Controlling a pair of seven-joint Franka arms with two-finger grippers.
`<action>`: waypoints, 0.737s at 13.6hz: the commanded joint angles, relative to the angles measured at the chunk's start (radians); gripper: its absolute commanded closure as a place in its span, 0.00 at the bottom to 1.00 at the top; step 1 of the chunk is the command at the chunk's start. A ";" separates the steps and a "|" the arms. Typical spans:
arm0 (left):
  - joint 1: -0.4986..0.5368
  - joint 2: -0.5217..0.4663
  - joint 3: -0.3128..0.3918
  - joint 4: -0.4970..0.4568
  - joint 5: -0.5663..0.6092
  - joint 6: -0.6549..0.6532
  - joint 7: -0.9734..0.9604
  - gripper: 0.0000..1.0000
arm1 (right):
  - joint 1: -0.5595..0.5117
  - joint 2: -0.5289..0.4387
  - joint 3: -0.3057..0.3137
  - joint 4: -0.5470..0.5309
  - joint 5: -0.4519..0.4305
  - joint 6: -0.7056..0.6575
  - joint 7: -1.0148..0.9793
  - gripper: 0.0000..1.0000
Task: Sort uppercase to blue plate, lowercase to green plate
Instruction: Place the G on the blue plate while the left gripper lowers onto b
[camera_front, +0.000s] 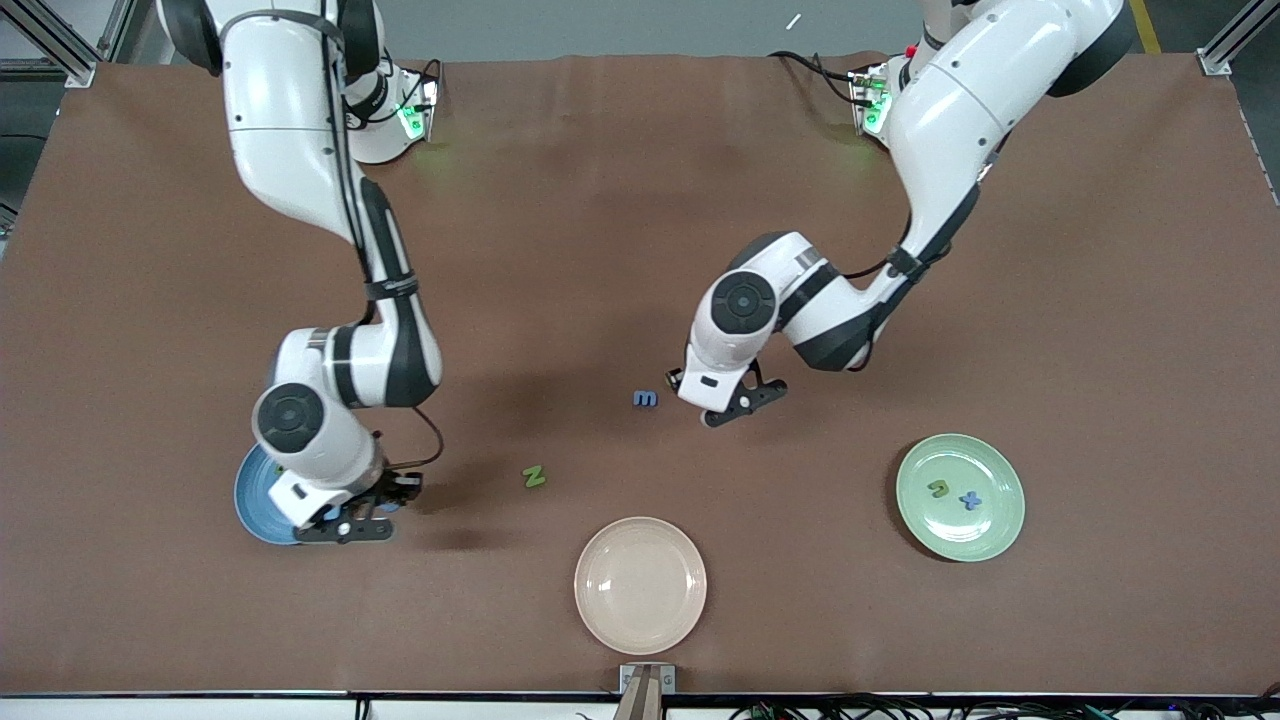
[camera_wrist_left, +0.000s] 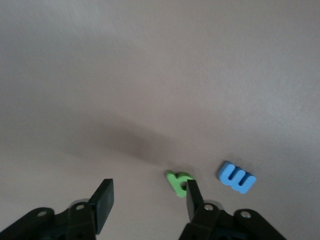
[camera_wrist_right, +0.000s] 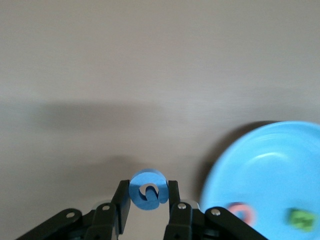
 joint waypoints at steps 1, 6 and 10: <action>-0.055 0.019 0.042 0.009 -0.002 0.035 -0.113 0.35 | -0.088 -0.022 0.016 -0.016 0.010 -0.023 -0.164 0.94; -0.153 0.025 0.127 0.007 0.010 0.089 -0.314 0.41 | -0.180 -0.015 0.019 -0.025 0.010 -0.059 -0.324 0.85; -0.202 0.034 0.171 0.010 0.025 0.103 -0.369 0.42 | -0.195 -0.012 0.032 -0.023 0.010 -0.059 -0.325 0.22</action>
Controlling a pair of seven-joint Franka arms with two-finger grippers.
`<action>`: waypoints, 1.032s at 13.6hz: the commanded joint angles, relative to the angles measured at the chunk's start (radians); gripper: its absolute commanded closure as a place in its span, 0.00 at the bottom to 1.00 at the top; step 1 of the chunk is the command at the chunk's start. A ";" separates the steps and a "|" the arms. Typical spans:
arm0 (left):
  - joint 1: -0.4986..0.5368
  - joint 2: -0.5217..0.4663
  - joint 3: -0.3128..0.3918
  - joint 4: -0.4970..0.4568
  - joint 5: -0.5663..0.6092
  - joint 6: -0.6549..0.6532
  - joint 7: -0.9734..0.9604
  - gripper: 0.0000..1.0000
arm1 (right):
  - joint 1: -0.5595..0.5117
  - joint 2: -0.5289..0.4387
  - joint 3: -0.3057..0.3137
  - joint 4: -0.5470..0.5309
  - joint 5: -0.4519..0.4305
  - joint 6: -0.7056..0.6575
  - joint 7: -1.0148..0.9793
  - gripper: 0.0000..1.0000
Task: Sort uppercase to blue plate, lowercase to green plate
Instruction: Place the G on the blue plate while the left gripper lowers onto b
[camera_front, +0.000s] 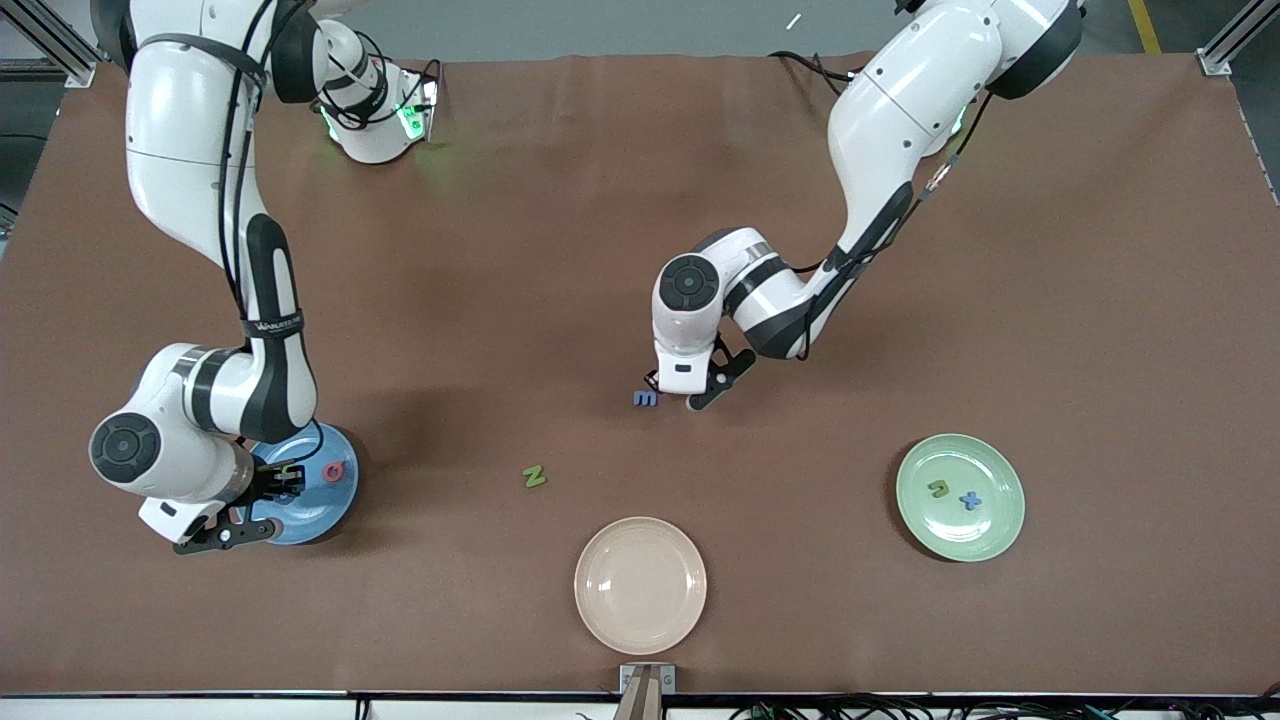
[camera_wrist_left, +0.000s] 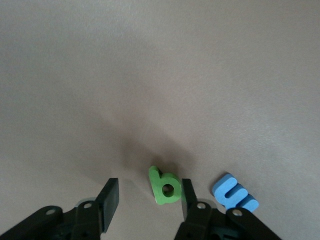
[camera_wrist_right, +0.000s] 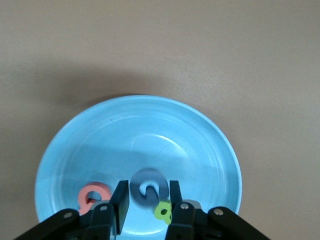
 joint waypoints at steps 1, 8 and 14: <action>-0.017 0.004 0.015 0.010 0.018 0.023 -0.039 0.42 | 0.001 -0.018 0.023 -0.012 0.009 -0.002 -0.010 0.20; -0.021 0.016 0.016 0.010 0.034 0.059 -0.045 0.43 | 0.131 -0.046 0.044 -0.006 0.104 -0.008 0.173 0.12; -0.021 0.033 0.030 0.025 0.040 0.060 -0.044 0.57 | 0.294 -0.029 0.047 0.025 0.105 0.020 0.445 0.11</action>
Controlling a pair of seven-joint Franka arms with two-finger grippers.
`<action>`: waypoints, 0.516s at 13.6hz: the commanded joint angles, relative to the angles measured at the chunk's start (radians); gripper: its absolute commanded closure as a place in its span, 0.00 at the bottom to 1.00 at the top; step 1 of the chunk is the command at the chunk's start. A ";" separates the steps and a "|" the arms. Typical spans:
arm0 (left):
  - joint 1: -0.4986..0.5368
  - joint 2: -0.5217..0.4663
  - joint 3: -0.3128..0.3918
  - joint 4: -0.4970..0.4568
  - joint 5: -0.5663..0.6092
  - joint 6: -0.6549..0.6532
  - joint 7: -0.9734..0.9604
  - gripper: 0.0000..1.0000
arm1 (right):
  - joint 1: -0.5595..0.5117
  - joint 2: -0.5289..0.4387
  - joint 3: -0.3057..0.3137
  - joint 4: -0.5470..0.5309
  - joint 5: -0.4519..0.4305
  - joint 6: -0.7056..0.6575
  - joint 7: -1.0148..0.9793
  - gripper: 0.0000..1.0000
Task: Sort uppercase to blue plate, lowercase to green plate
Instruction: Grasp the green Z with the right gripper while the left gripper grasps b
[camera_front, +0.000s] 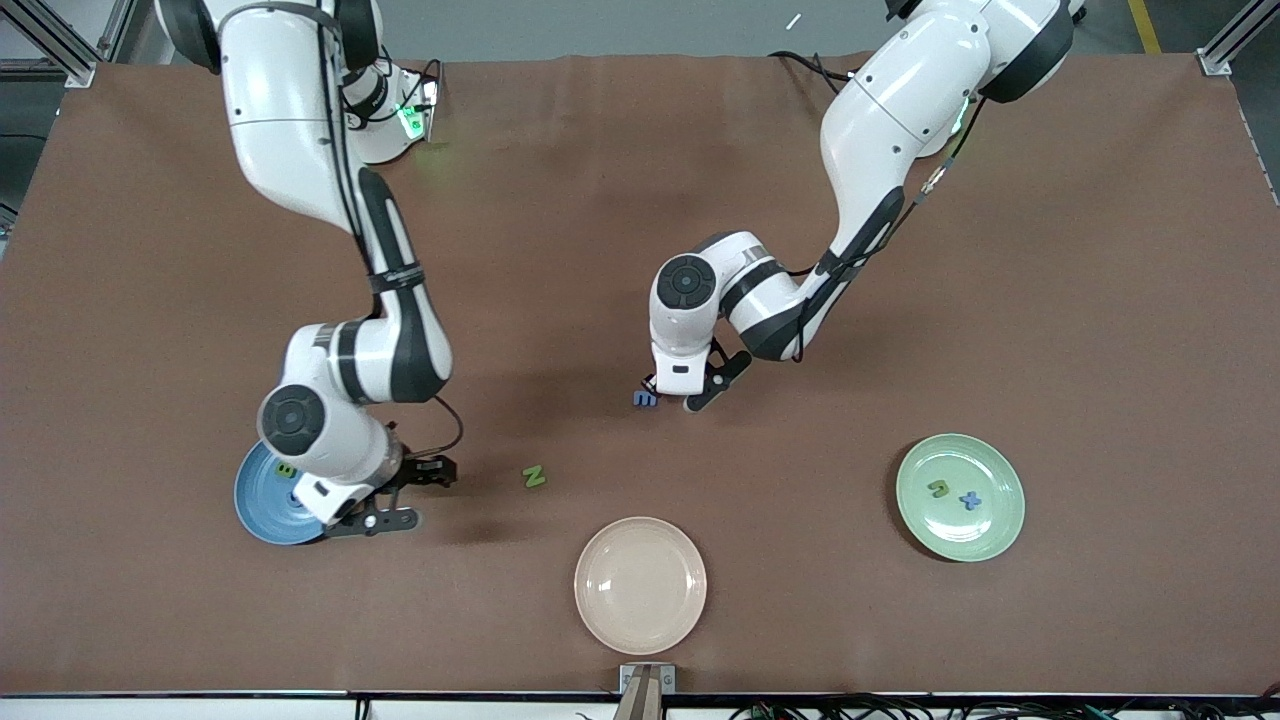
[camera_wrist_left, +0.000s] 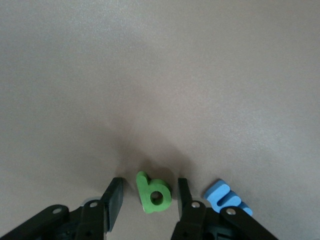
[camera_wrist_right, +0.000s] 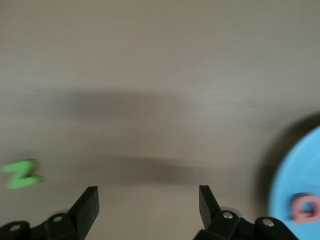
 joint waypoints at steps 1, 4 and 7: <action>-0.013 0.019 0.013 0.022 0.021 0.008 -0.024 0.63 | 0.051 0.002 -0.001 -0.001 0.020 0.049 0.078 0.11; -0.004 0.015 0.013 0.024 0.022 0.008 -0.020 0.92 | 0.113 0.028 0.002 -0.003 0.037 0.150 0.137 0.11; 0.008 -0.019 0.040 0.028 0.030 -0.003 -0.014 0.98 | 0.132 0.079 0.059 0.002 0.029 0.222 0.233 0.11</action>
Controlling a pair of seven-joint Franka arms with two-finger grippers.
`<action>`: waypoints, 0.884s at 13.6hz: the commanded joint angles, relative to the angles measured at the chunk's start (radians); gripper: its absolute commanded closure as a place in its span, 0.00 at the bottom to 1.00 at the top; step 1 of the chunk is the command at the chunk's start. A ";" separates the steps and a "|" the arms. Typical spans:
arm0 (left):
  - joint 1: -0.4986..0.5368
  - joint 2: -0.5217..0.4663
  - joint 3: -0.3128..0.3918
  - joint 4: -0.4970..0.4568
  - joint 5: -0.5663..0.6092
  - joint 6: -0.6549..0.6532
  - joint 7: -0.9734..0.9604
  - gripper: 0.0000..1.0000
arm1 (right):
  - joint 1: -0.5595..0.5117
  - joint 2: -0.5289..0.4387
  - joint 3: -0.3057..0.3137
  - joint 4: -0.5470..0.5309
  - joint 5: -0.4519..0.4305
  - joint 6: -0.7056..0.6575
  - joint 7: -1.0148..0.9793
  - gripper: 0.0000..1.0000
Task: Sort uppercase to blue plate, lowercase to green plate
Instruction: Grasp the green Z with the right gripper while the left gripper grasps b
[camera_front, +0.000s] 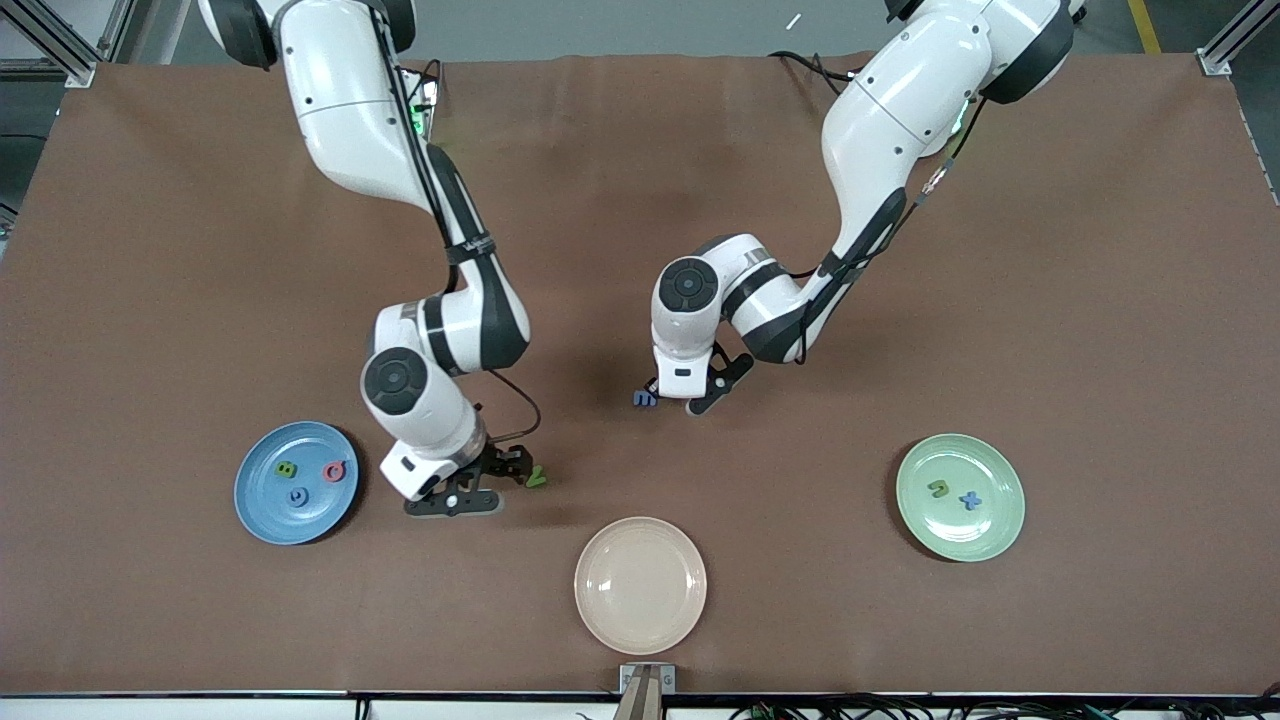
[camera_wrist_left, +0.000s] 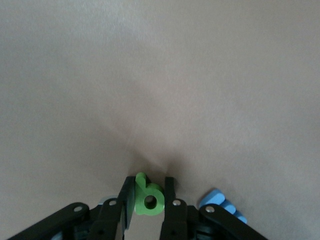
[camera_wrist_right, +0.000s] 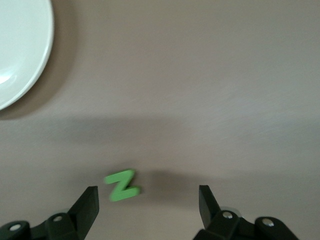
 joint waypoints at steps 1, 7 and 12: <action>0.008 -0.035 0.046 0.015 0.028 -0.009 -0.015 0.98 | 0.008 0.050 0.042 0.002 0.011 0.111 0.063 0.11; 0.134 -0.168 0.086 0.007 0.039 -0.085 0.148 0.98 | 0.028 0.081 0.051 0.000 -0.006 0.148 0.089 0.21; 0.307 -0.249 0.077 -0.050 0.037 -0.148 0.456 0.98 | 0.028 0.083 0.051 -0.001 -0.022 0.148 0.086 0.75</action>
